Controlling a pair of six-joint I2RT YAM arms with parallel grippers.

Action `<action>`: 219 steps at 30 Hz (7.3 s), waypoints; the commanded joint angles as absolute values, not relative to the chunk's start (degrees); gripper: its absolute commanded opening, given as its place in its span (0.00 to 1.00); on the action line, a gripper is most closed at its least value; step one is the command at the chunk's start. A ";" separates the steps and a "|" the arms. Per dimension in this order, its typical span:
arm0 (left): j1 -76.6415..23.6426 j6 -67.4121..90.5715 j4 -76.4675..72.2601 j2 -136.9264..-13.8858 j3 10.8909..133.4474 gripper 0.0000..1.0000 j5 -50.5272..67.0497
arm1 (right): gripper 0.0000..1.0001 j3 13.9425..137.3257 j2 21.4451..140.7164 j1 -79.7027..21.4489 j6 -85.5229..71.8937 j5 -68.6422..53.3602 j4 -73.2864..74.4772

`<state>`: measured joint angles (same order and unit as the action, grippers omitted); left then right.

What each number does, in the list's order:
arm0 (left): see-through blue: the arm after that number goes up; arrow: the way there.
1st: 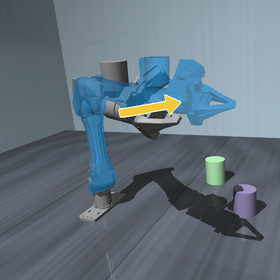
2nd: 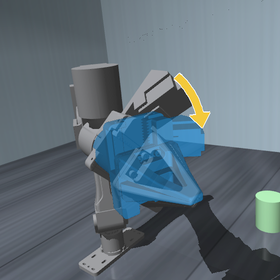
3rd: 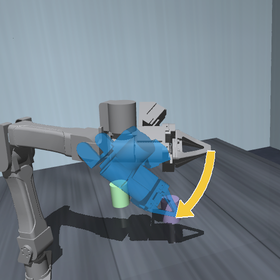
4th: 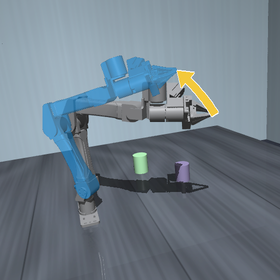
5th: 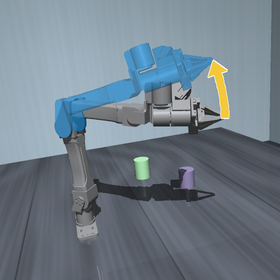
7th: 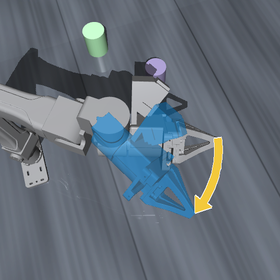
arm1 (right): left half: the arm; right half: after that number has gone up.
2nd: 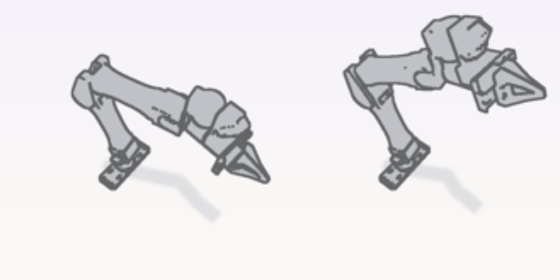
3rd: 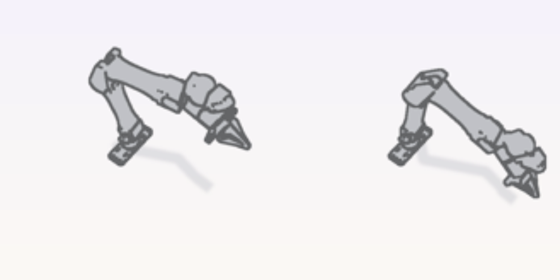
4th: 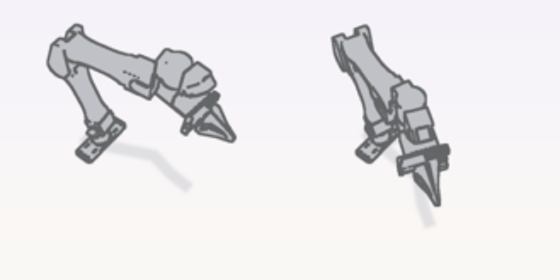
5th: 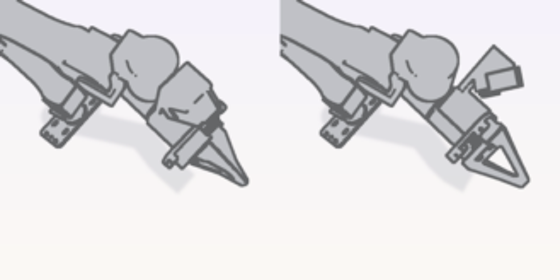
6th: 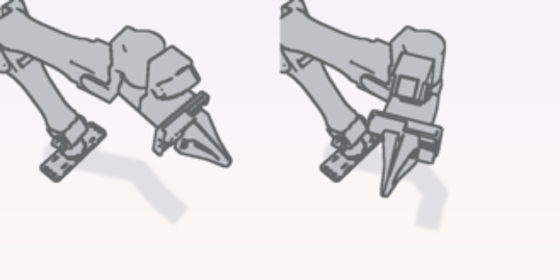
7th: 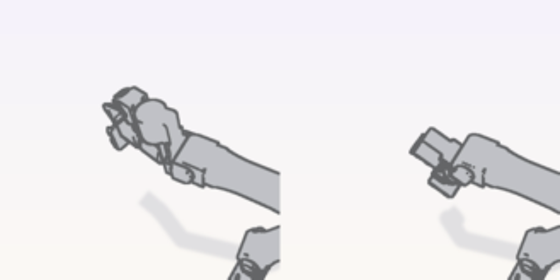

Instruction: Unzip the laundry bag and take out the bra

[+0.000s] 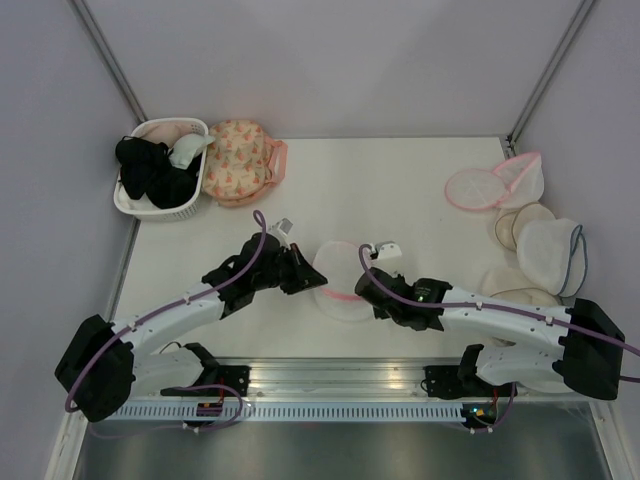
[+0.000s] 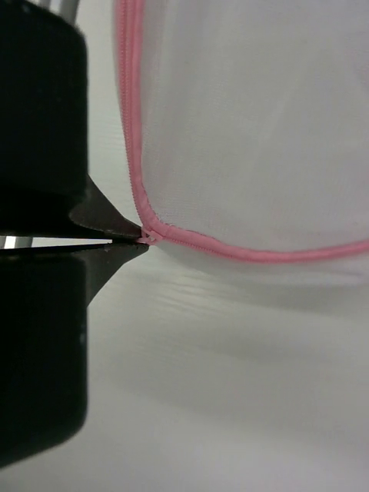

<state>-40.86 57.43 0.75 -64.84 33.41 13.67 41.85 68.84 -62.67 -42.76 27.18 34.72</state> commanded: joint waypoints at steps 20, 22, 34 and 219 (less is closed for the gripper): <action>-38.32 43.85 8.00 -78.24 51.78 1.00 8.61 | 0.00 41.75 59.68 -60.21 -38.59 27.62 28.49; -38.93 47.71 6.77 -74.98 47.40 1.00 10.19 | 0.00 40.26 59.24 -60.21 -35.17 19.46 22.35; -45.79 60.47 -13.70 -75.66 38.32 1.00 19.60 | 0.00 39.73 64.86 -60.29 -29.97 -4.39 7.38; -40.43 62.05 -8.88 -57.05 19.78 0.02 0.26 | 0.98 56.34 63.64 -51.42 -44.55 32.25 69.84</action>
<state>-40.84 60.34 -9.21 -58.92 20.67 2.76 56.88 66.50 -51.31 -40.62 31.33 60.99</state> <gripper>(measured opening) 0.040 0.979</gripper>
